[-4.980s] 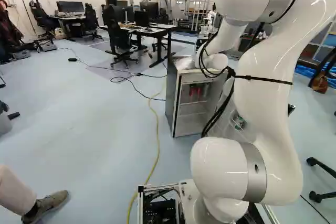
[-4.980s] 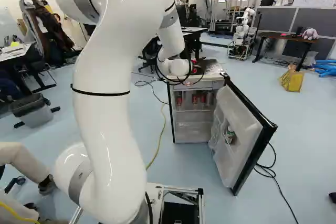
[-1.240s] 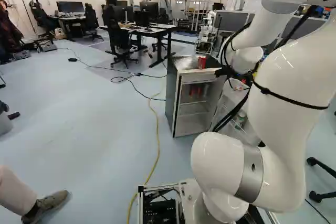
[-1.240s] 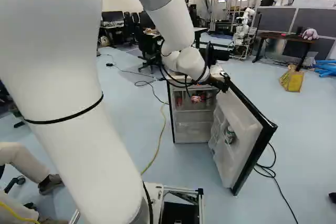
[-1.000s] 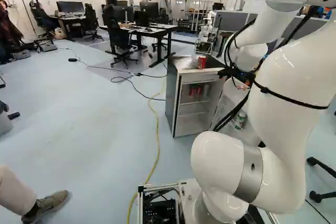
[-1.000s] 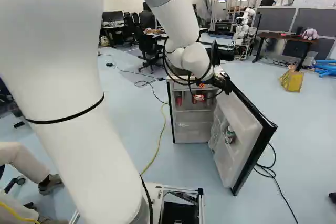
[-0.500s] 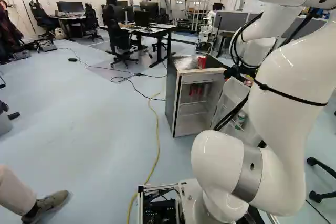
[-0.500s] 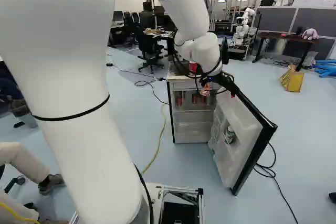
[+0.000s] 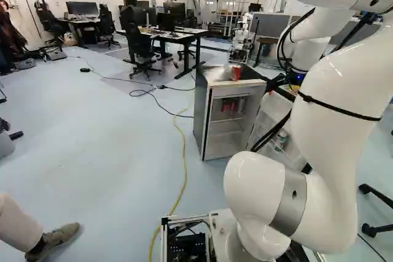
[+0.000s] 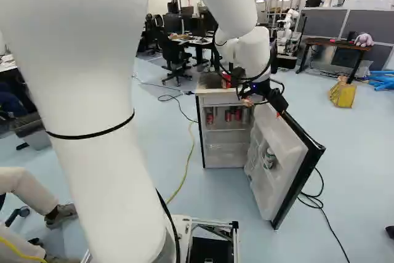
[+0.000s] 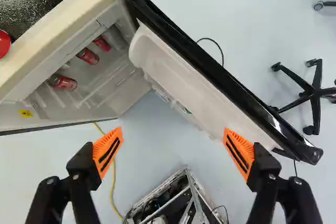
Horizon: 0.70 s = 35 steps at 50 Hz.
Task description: Grab a drink from the fridge
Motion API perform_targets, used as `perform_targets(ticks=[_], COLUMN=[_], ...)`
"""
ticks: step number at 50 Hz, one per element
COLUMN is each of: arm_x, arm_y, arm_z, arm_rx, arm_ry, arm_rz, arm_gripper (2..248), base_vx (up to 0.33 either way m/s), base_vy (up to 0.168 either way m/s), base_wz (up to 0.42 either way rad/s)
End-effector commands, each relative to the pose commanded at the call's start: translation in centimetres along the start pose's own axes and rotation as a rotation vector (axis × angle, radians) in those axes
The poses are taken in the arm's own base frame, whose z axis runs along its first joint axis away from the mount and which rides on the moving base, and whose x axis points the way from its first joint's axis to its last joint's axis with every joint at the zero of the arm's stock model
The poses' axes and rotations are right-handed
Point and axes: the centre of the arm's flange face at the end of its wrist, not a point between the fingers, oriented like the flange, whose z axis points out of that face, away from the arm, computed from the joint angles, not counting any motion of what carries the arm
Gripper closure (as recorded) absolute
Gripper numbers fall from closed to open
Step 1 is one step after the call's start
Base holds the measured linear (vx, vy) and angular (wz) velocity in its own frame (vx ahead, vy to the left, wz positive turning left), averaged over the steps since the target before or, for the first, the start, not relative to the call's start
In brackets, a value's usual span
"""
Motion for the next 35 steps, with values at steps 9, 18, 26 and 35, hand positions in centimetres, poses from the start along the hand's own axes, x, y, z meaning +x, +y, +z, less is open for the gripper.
perform_targets(ticks=[9, 18, 26, 35], arm_x=[0.9, 1.8, 2.5, 3.4], arm_y=[0.9, 1.7, 2.5, 3.5], arm_z=[-0.5, -0.3, 0.2, 0.8], arm_rx=[-0.007, -0.012, -0.016, -0.02], arm_ry=[-0.049, -0.111, -0.165, -0.208], arm_rz=[0.014, 0.029, 0.041, 0.057], arm_gripper=[3, 3, 3, 3], base_vx=[0.0, 0.0, 0.0, 0.0], base_vy=[0.0, 0.0, 0.0, 0.0], base_wz=[0.0, 0.0, 0.0, 0.0])
